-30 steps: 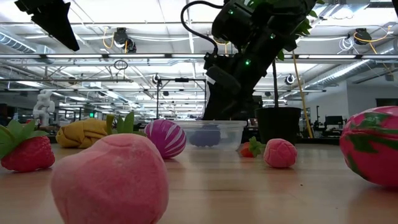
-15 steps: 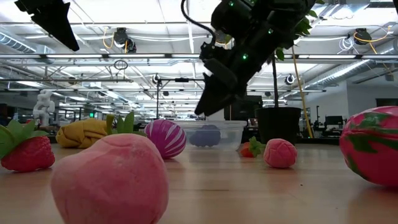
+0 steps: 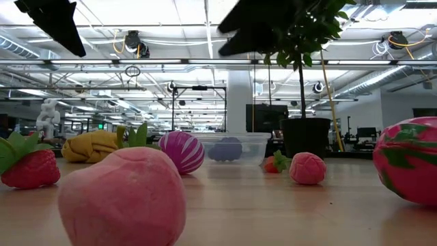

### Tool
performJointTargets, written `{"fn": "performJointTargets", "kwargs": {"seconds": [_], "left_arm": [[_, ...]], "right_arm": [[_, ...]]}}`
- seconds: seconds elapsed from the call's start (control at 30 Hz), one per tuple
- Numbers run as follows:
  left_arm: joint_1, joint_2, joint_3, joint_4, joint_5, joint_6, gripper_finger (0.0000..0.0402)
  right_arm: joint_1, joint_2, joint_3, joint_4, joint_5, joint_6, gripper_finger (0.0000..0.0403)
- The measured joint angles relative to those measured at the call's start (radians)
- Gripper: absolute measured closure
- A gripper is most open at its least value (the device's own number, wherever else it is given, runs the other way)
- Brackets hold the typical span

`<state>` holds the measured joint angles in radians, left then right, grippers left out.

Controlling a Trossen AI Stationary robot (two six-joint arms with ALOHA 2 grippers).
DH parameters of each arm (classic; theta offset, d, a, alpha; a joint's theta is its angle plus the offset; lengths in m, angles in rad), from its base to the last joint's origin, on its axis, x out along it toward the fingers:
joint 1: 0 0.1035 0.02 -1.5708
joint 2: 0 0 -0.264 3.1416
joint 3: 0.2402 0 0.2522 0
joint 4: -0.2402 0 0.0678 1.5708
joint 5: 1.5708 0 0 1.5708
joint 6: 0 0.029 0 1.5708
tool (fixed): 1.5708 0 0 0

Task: Pick and placing Produce into tupperware
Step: Put the purple onion into the transparent bin

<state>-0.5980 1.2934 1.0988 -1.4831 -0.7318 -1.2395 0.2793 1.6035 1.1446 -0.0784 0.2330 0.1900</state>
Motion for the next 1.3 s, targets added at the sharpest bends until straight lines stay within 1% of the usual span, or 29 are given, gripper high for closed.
{"fn": "performJointTargets", "kwargs": {"seconds": [0.17,0.3,0.4,0.5,0.63,0.7,0.77,0.9,1.0,1.17,1.3], "left_arm": [[0.0,0.0,0.0,0.082,0.003,0.046,0.0124],[0.0,0.004,0.0,0.217,0.002,0.131,0.0124],[-0.003,0.026,0.0,0.368,0.004,0.244,0.0124],[-0.013,0.067,0.0,0.525,0.031,0.375,0.0124],[-0.027,0.141,0.0,0.702,0.111,0.549,0.0124],[-0.028,0.182,0.0,0.765,0.142,0.61,0.0124],[-0.028,0.224,0.0,0.805,0.163,0.653,0.0124],[-0.025,0.297,0.0,0.842,0.164,0.723,0.0124],[-0.02,0.34,0.0,0.858,0.161,0.72,0.0124],[-0.003,0.385,0.0,0.883,0.159,0.698,0.0124],[0.021,0.406,0.0,0.97,0.159,0.764,0.0124]], "right_arm": [[0.125,-0.009,-0.004,-0.007,0.0,0.07,0.0094],[0.194,-0.009,-0.007,-0.011,0.0,0.117,0.0094],[0.223,-0.009,-0.007,-0.009,0.005,0.123,0.0094],[0.242,-0.009,-0.007,-0.009,0.035,0.123,0.0094],[0.247,-0.009,-0.007,-0.012,0.054,0.108,0.0094],[0.246,-0.011,-0.007,-0.019,0.054,0.105,0.0094],[0.246,-0.02,-0.007,-0.041,0.054,0.104,0.0094],[0.247,-0.048,-0.008,-0.092,0.061,0.104,0.0094],[0.246,-0.073,-0.008,-0.101,0.107,0.094,0.0094],[0.244,-0.11,-0.008,-0.099,0.137,0.026,0.0094],[0.23,-0.128,-0.008,-0.087,0.137,-0.015,0.0094]]}}
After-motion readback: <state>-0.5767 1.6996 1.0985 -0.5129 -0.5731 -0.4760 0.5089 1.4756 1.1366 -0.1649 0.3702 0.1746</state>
